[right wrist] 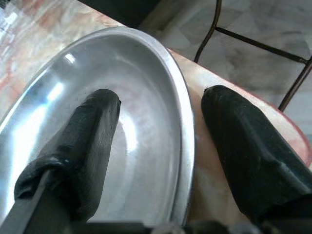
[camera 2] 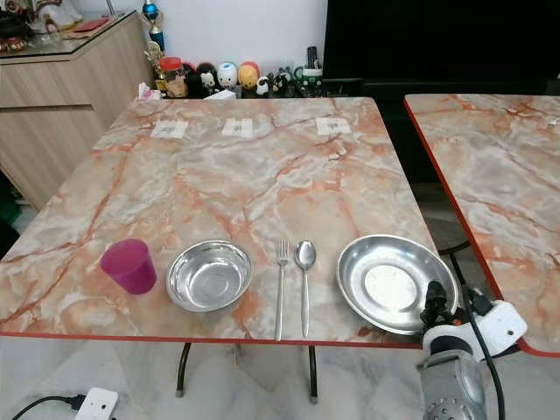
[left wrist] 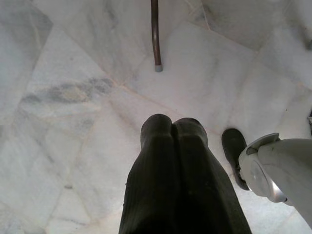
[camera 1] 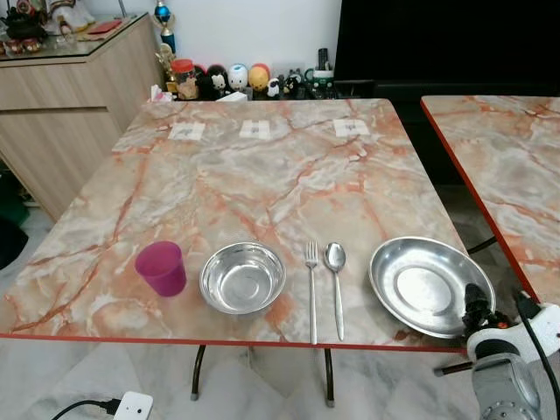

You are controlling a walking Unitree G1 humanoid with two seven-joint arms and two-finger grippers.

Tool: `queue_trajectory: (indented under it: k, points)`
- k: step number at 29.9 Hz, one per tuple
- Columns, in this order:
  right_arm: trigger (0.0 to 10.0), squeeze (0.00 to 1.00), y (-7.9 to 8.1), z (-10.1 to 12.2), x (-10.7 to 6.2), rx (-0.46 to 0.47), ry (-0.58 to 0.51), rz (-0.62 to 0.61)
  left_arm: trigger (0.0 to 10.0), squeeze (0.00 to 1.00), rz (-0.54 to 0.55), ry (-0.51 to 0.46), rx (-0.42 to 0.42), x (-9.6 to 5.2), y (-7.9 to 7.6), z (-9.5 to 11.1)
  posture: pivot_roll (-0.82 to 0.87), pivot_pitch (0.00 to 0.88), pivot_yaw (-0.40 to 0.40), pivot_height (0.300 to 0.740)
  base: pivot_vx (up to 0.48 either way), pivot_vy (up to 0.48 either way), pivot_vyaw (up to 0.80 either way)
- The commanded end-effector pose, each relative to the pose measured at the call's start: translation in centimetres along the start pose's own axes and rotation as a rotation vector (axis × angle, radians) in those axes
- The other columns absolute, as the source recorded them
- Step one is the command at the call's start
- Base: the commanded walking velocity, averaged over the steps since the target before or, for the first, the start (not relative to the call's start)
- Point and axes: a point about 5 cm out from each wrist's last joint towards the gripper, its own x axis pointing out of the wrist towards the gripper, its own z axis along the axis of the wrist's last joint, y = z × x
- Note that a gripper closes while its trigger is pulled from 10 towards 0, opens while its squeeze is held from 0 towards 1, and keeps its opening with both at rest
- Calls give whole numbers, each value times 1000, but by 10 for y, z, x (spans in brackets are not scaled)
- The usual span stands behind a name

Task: Setting the table

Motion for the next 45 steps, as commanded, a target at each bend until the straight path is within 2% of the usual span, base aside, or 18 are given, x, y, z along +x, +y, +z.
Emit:
queue_trajectory:
  k: [1, 2, 3, 4, 5, 9, 11, 12, 14, 18, 26, 29, 31, 39, 41, 44, 45]
  points:
    - [0, 0, -6, -2, 1, -15, 20, -37, 10000, 0, 8, -1, 13, -1, 6, 1, 1, 19, 30, 740, 0, 0, 0]
    - [0, 0, -6, -2, 1, -12, 19, -40, 10000, 0, 8, -2, 13, -1, 6, 2, 1, 19, 30, 740, 0, 0, 0]
    - [588, 0, -6, -2, 1, -10, 20, -40, 10000, 0, 8, -3, 12, -1, 6, 2, 1, 19, 30, 740, 0, 0, 0]
    - [6314, 0, -7, -2, 1, -18, 25, -42, 10000, 0, 7, -4, 12, 0, 6, 2, 1, 19, 30, 740, 0, 0, 0]
    - [10000, 0, -8, -3, 2, -23, 35, -49, 10000, 0, 6, -5, 13, 0, 6, 3, 1, 19, 30, 740, 0, 0, 0]
    - [10000, 0, -9, -4, 3, -23, 46, -66, 10000, 0, 4, -6, 13, 0, 5, 3, 1, 19, 30, 740, 0, 0, 0]
    - [5373, 0, -9, -7, 4, -31, 62, -60, 10000, 0, 4, -8, 12, 0, 4, 3, 2, 20, 28, 740, 0, 0, 0]
    - [2588, 0, -8, -8, 3, -38, 71, -57, 10000, 0, 4, -9, 13, 0, 4, 3, 2, 20, 28, 740, 0, 0, 0]
    - [0, 0, -5, -11, 3, -63, 85, -47, 10000, 0, 4, -10, 13, 0, 4, 3, 3, 21, 27, 740, 0, 0, 0]
    - [0, 0, 2, -15, 3, -82, 105, -12, 10000, 0, 3, -12, 13, 0, 3, 3, 3, 21, 27, 740, 0, 0, 0]
    - [0, 0, 5, -22, 2, -128, 143, 2, 10000, 0, -3, -15, 15, 0, 3, 2, 3, 21, 26, 740, 0, 0, 0]
    - [0, 0, 6, -23, 3, -191, 138, 0, 10000, 0, -4, -13, 18, 0, 2, 2, 0, 22, 27, 740, 0, 0, 0]
    - [0, 0, 10, -25, 2, -179, 131, 5, 10000, 0, -6, -13, 27, 0, 2, 2, 0, 22, 27, 740, 0, 0, 0]
    - [0, 0, 17, -21, 3, -184, 55, 9, 10000, 0, -11, -24, 66, 1, -1, 5, 7, 17, 22, 740, 0, 0, 0]
    - [0, 0, 20, -10, 2, -152, -38, 9, 10000, 0, -13, -27, 66, 2, -2, 6, 8, 17, 21, 740, 0, 0, 0]
    - [0, 0, 18, 1, -1, -156, -141, -33, 10000, 0, -14, -29, 68, 3, -3, 8, 8, 17, 21, 740, 0, 0, 0]
    - [0, 0, 18, 1, -1, -156, -141, -33, 10000, 0, -14, -29, 68, 3, -3, 8, 8, 17, 21, 740, 0, 0, 0]
